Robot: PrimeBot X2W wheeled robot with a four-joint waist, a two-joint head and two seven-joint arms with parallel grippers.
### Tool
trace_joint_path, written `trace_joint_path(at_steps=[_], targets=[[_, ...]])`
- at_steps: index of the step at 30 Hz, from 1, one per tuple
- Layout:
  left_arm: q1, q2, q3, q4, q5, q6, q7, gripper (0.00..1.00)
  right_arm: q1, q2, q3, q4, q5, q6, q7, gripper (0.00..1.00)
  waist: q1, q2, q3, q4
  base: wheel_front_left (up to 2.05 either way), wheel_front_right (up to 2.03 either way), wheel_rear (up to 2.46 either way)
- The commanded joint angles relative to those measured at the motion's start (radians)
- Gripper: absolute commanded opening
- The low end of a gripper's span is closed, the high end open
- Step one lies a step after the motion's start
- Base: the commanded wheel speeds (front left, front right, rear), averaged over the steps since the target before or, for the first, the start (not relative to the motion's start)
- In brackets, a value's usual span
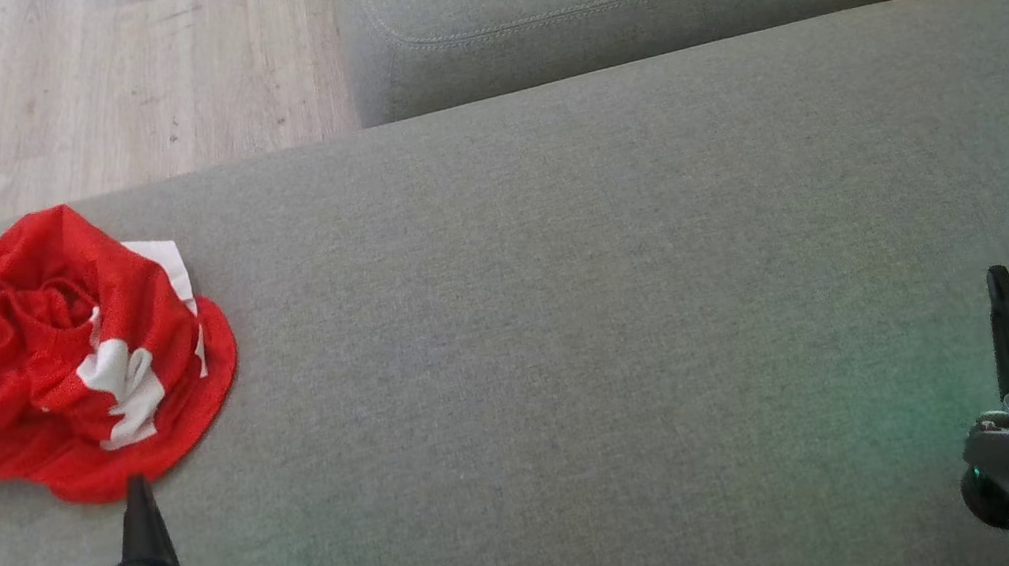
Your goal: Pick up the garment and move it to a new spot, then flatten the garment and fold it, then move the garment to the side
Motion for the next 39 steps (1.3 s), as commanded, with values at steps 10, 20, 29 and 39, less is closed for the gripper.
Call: trace_joint_path(at_steps=[10,20,29,39], targets=[[0.026,-0.010,-0.020,0.044,0.012,0.001,-0.015,1.00,0.029,0.009,0.017,0.043,-0.008,-0.003,-0.011,1.00,0.0000,0.0000,-0.001,0.000,0.00,0.00,0.00],[0.027,-0.010,-0.021,0.018,0.115,0.004,-0.042,1.00,0.028,0.007,0.037,0.033,-0.104,-0.001,-0.041,1.00,0.0000,0.0000,-0.005,0.003,0.00,0.00,0.00],[0.031,-0.011,-0.051,-0.015,0.281,0.042,-0.066,1.00,0.031,0.010,0.047,0.008,-0.278,0.000,-0.065,1.00,0.0000,0.0000,-0.008,0.006,0.00,0.00,0.00],[0.035,-0.011,-0.079,-0.037,0.410,0.075,-0.093,1.00,0.036,0.011,0.069,-0.018,-0.421,0.001,-0.092,1.00,0.0000,0.0000,-0.012,0.008,0.00,0.00,0.00]])
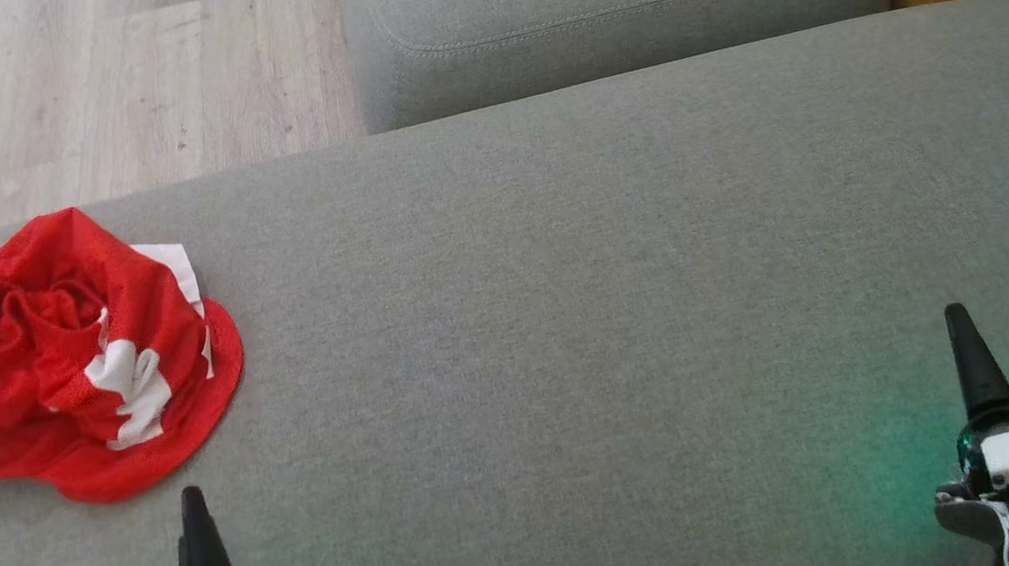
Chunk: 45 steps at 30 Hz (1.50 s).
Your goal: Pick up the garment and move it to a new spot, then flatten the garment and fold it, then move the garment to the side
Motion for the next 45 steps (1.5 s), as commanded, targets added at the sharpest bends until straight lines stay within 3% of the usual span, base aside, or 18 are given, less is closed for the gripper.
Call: trace_joint_path(at_steps=[1,45], targets=[[-0.030,0.006,-0.003,-0.045,0.050,0.011,-0.013,1.00,-0.030,-0.009,0.012,-0.046,-0.050,0.005,-0.014,1.00,0.0000,0.0000,-0.001,0.001,0.00,0.00,0.00],[-0.022,0.004,-0.117,-0.138,0.609,0.109,-0.133,1.00,-0.013,-0.005,0.107,-0.131,-0.615,0.010,-0.134,1.00,0.0000,0.0000,-0.022,0.012,0.00,0.00,0.00]])
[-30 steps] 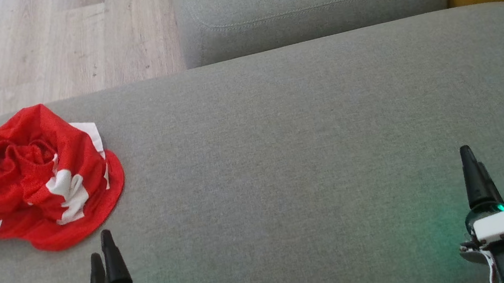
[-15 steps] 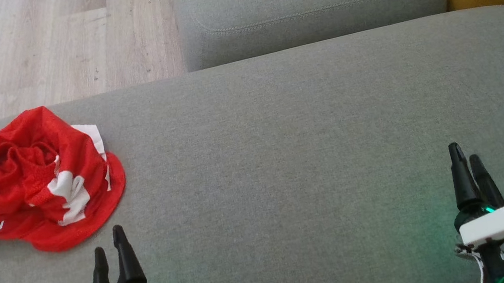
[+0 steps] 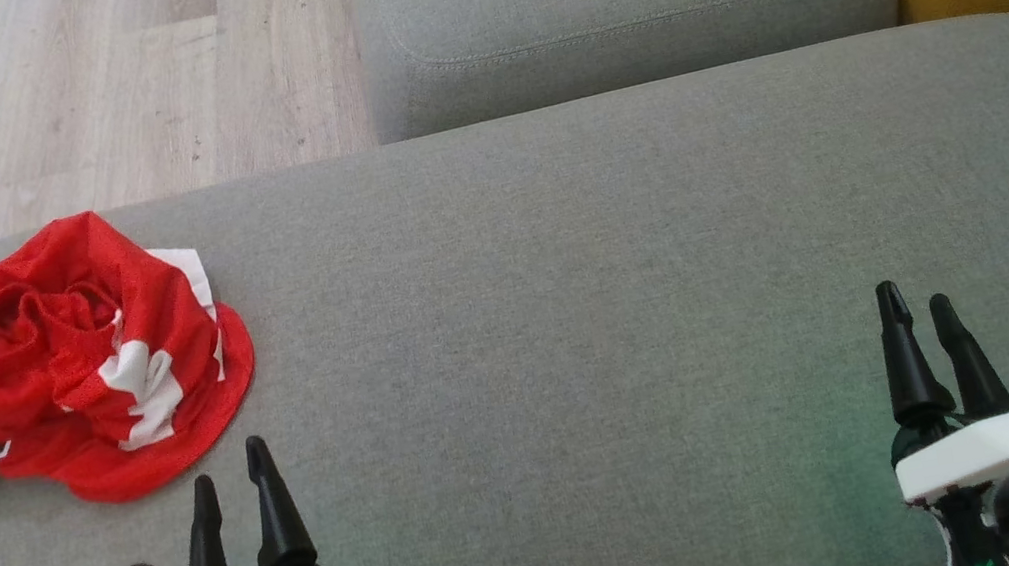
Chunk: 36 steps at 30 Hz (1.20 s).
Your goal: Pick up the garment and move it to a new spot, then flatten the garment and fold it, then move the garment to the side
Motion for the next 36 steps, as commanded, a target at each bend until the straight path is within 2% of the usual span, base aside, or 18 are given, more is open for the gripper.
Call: trace_joint_path(at_steps=[1,14,27,36], targets=[[-0.034,0.003,0.008,-0.044,0.044,0.010,-0.017,1.00,-0.017,-0.006,0.021,-0.045,-0.041,0.009,-0.015,1.00,0.0000,0.0000,-0.001,0.001,0.00,0.00,0.00],[-0.031,0.003,-0.015,-0.029,0.179,0.051,-0.049,1.00,-0.010,-0.005,0.037,-0.034,-0.200,0.011,-0.047,1.00,0.0000,0.0000,-0.010,0.005,0.00,0.00,0.00],[-0.030,0.002,-0.031,-0.032,0.317,0.058,-0.084,1.00,-0.010,-0.004,0.049,-0.034,-0.334,0.013,-0.083,1.00,0.0000,0.0000,-0.013,0.009,0.00,0.00,0.00],[-0.026,0.002,-0.045,-0.029,0.436,0.079,-0.109,1.00,-0.005,-0.003,0.039,-0.029,-0.423,0.014,-0.107,1.00,0.0000,0.0000,-0.023,0.013,0.00,0.00,0.00]])
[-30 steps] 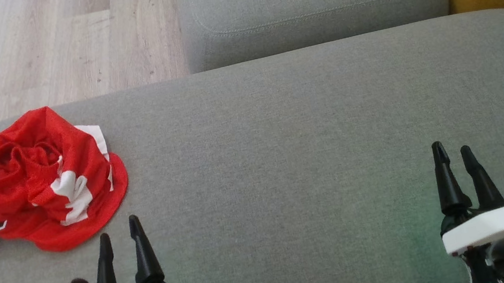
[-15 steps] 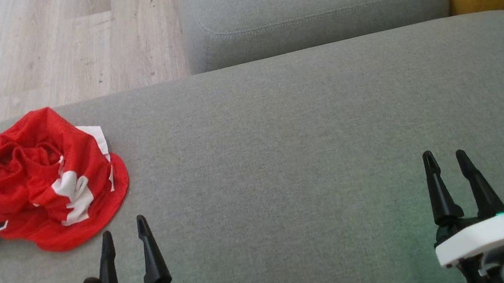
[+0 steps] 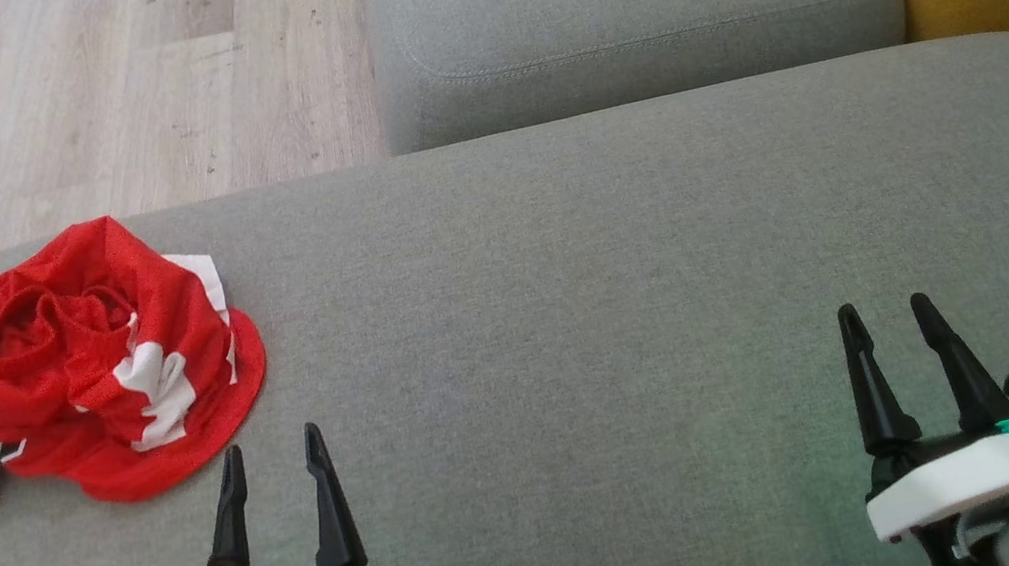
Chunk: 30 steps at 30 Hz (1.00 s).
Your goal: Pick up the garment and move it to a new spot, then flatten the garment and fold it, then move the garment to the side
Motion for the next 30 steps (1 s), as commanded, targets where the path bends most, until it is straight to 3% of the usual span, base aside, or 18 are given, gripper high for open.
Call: trace_joint_path(at_steps=[1,11,30], targets=[[-0.028,0.001,0.018,-0.031,0.041,0.012,-0.019,1.00,-0.023,-0.004,0.019,-0.029,-0.038,0.011,-0.021,1.00,0.0000,0.0000,-0.001,0.000,0.00,0.00,0.00],[-0.031,0.001,0.008,-0.025,0.135,0.025,-0.046,1.00,-0.021,-0.003,0.006,-0.013,-0.129,0.012,-0.048,1.00,0.0000,0.0000,-0.005,0.007,0.00,0.00,0.00],[-0.033,0.001,0.010,0.017,0.130,0.024,-0.047,1.00,-0.022,-0.003,-0.019,0.009,-0.095,0.012,-0.049,1.00,0.0000,0.0000,-0.001,0.009,0.00,0.00,0.00]])
